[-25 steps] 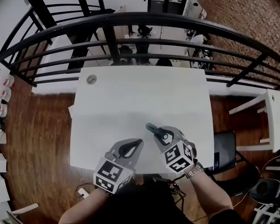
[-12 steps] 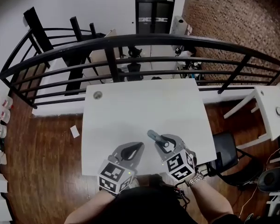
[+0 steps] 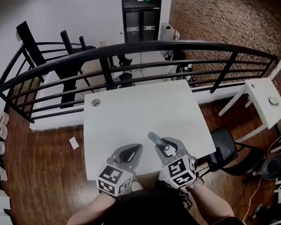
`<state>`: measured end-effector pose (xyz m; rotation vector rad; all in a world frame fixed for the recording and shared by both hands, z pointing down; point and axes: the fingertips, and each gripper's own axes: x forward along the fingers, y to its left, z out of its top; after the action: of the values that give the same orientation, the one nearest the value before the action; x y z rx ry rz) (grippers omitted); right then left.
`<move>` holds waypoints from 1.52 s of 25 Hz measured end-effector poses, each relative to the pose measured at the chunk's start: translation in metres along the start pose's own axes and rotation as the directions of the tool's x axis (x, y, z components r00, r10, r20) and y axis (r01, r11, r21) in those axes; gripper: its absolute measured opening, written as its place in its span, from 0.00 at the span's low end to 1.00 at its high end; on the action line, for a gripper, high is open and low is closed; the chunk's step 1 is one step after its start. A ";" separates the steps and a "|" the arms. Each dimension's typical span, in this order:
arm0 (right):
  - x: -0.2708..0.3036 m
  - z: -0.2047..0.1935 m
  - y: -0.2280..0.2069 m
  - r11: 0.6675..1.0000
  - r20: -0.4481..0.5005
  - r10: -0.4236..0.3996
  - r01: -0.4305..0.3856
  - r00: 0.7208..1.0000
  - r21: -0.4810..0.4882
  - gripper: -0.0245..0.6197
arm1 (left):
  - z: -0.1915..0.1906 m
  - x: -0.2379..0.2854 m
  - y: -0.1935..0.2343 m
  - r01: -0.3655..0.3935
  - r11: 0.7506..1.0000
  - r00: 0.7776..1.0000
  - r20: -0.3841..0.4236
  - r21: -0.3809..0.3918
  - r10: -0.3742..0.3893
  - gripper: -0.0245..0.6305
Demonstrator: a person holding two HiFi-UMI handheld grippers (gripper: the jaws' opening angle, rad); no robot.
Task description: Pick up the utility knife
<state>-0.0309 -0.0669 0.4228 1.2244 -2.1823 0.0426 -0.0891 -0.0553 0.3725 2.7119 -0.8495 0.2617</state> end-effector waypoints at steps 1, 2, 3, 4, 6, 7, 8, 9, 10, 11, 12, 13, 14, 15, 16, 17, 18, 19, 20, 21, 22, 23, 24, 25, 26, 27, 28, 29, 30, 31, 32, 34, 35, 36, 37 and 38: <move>-0.004 0.003 0.000 1.000 0.011 -0.010 0.010 1.000 0.004 0.22 | 0.001 -0.002 -0.003 0.004 1.000 1.000 0.003 0.001 -0.004 0.05; -0.009 0.005 -0.001 1.000 0.023 -0.018 0.018 1.000 0.007 0.22 | 0.002 -0.003 -0.005 0.006 1.000 1.000 0.006 0.002 -0.006 0.04; -0.014 0.007 -0.001 1.000 0.033 -0.025 0.025 0.999 0.011 0.22 | 0.004 -0.003 -0.009 0.008 1.000 1.000 0.009 0.001 -0.008 0.04; -0.019 0.007 -0.003 0.999 0.039 -0.030 0.030 0.999 0.018 0.22 | 0.005 -0.003 -0.012 0.008 1.000 1.000 0.014 0.001 -0.008 0.05; -0.029 0.006 -0.006 0.999 0.053 -0.037 0.035 0.998 0.037 0.22 | 0.009 -0.001 -0.018 0.005 1.000 1.000 0.024 -0.001 -0.004 0.05; -0.033 0.007 -0.008 0.998 0.066 -0.039 0.036 0.997 0.048 0.22 | 0.011 0.000 -0.021 0.002 1.000 1.000 0.029 0.000 -0.002 0.05; -0.036 0.008 -0.011 0.998 0.080 -0.041 0.036 0.996 0.060 0.22 | 0.013 0.001 -0.023 -0.001 1.000 0.999 0.032 0.000 0.001 0.05; -0.040 0.010 -0.013 0.997 0.093 -0.042 0.035 0.995 0.072 0.22 | 0.014 0.003 -0.026 -0.003 1.000 0.999 0.034 0.001 0.003 0.05; -0.045 0.010 -0.016 0.996 0.104 -0.044 0.035 0.994 0.084 0.22 | 0.014 0.004 -0.030 -0.003 1.000 0.999 0.035 0.002 0.003 0.05; -0.049 0.011 -0.019 0.995 0.115 -0.047 0.036 0.992 0.095 0.22 | 0.014 0.006 -0.034 -0.004 1.000 0.999 0.035 0.006 0.003 0.05; -0.053 0.011 -0.022 0.994 0.127 -0.051 0.038 0.991 0.105 0.22 | 0.014 0.008 -0.037 -0.005 1.000 0.999 0.036 0.010 0.005 0.05; -0.057 0.011 -0.026 0.993 0.139 -0.055 0.039 0.989 0.112 0.22 | 0.015 0.011 -0.039 -0.008 1.000 0.999 0.038 0.014 0.008 0.04; -0.059 0.010 -0.029 0.992 0.149 -0.057 0.039 0.987 0.118 0.22 | 0.016 0.014 -0.040 -0.013 1.000 0.999 0.041 0.016 0.012 0.04; -0.061 0.010 -0.031 0.992 0.157 -0.056 0.037 0.986 0.123 0.22 | 0.016 0.017 -0.041 -0.018 1.000 0.999 0.044 0.015 0.017 0.05; -0.062 0.009 -0.033 0.991 0.163 -0.055 0.034 0.985 0.128 0.22 | 0.017 0.019 -0.042 -0.023 1.000 0.999 0.045 0.013 0.022 0.05; -0.064 0.008 -0.035 0.991 0.169 -0.053 0.031 0.984 0.133 0.22 | 0.017 0.021 -0.043 -0.026 1.000 0.999 0.046 0.014 0.026 0.04; -0.066 0.008 -0.038 0.990 0.174 -0.052 0.028 0.983 0.138 0.22 | 0.018 0.023 -0.044 -0.030 0.999 0.998 0.046 0.015 0.029 0.05; -0.068 0.008 -0.041 0.990 0.178 -0.053 0.028 0.983 0.141 0.22 | 0.019 0.025 -0.045 -0.034 0.999 0.998 0.048 0.017 0.033 0.04; -0.069 0.009 -0.044 0.989 0.182 -0.055 0.028 0.982 0.143 0.22 | 0.020 0.027 -0.046 -0.038 0.999 0.998 0.051 0.020 0.037 0.05; -0.071 0.009 -0.047 0.989 0.185 -0.056 0.030 0.981 0.144 0.22 | 0.022 0.028 -0.047 -0.042 0.999 0.998 0.054 0.022 0.041 0.05; -0.072 0.009 -0.050 0.989 0.188 -0.058 0.030 0.980 0.145 0.22 | 0.023 0.030 -0.047 -0.047 0.999 0.997 0.056 0.025 0.046 0.05; -0.074 0.007 -0.052 0.988 0.194 -0.058 0.030 0.979 0.149 0.22 | 0.024 0.032 -0.048 -0.053 0.998 0.997 0.059 0.026 0.052 0.04; -0.075 0.005 -0.055 0.988 0.199 -0.058 0.028 0.978 0.154 0.22 | 0.025 0.034 -0.049 -0.059 0.998 0.997 0.061 0.027 0.057 0.04; -0.076 0.003 -0.057 0.987 0.201 -0.058 0.026 0.978 0.157 0.22 | 0.026 0.036 -0.050 -0.063 0.998 0.996 0.062 0.027 0.061 0.05; -0.077 0.003 -0.058 0.987 0.202 -0.057 0.025 0.978 0.157 0.22 | 0.026 0.037 -0.051 -0.067 0.997 0.996 0.063 0.028 0.066 0.05; -0.078 0.004 -0.060 0.987 0.202 -0.056 0.024 0.978 0.157 0.22 | 0.026 0.037 -0.051 -0.072 0.997 0.996 0.063 0.029 0.070 0.04; -0.078 0.004 -0.060 0.987 0.205 -0.055 0.023 0.977 0.160 0.22 | 0.026 0.037 -0.051 -0.075 0.997 0.995 0.062 0.029 0.074 0.04; -0.078 0.003 -0.061 0.986 0.210 -0.055 0.021 0.976 0.164 0.22 | 0.025 0.037 -0.050 -0.079 0.996 0.995 0.061 0.029 0.077 0.04; -0.078 0.002 -0.062 0.986 0.213 -0.055 0.019 0.975 0.166 0.22 | 0.025 0.037 -0.050 -0.083 0.996 0.995 0.059 0.028 0.081 0.05; -0.079 0.003 -0.063 0.986 0.215 -0.055 0.019 0.975 0.166 0.22 | 0.024 0.037 -0.050 -0.087 0.996 0.995 0.056 0.027 0.085 0.05; -0.080 0.004 -0.065 0.986 0.215 -0.054 0.019 0.975 0.164 0.22 | 0.023 0.038 -0.050 -0.091 0.995 0.995 0.053 0.027 0.090 0.04; -0.080 0.004 -0.066 0.986 0.221 -0.053 0.016 0.974 0.166 0.22 | 0.022 0.039 -0.050 -0.098 0.995 0.994 0.049 0.026 0.097 0.04; -0.081 0.004 -0.066 0.986 0.223 -0.052 0.015 0.974 0.165 0.22 | 0.022 0.038 -0.050 -0.101 0.995 0.994 0.046 0.026 0.099 0.04; -0.081 0.004 -0.066 0.987 0.222 -0.050 0.013 0.974 0.163 0.22 | 0.021 0.038 -0.050 -0.103 0.994 0.994 0.044 0.026 0.101 0.05; -0.082 0.004 -0.065 0.987 0.222 -0.048 0.011 0.974 0.162 0.22 | 0.020 0.038 -0.050 -0.104 0.994 0.994 0.043 0.026 0.103 0.05; -0.082 0.004 -0.065 0.987 0.222 -0.046 0.009 0.974 0.163 0.22 | 0.020 0.038 -0.050 -0.106 0.994 0.994 0.042 0.026 0.105 0.05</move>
<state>0.0479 -0.0430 0.3587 1.4090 -2.3954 0.0734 -0.0273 -0.0424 0.3527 2.7102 -1.0095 0.2431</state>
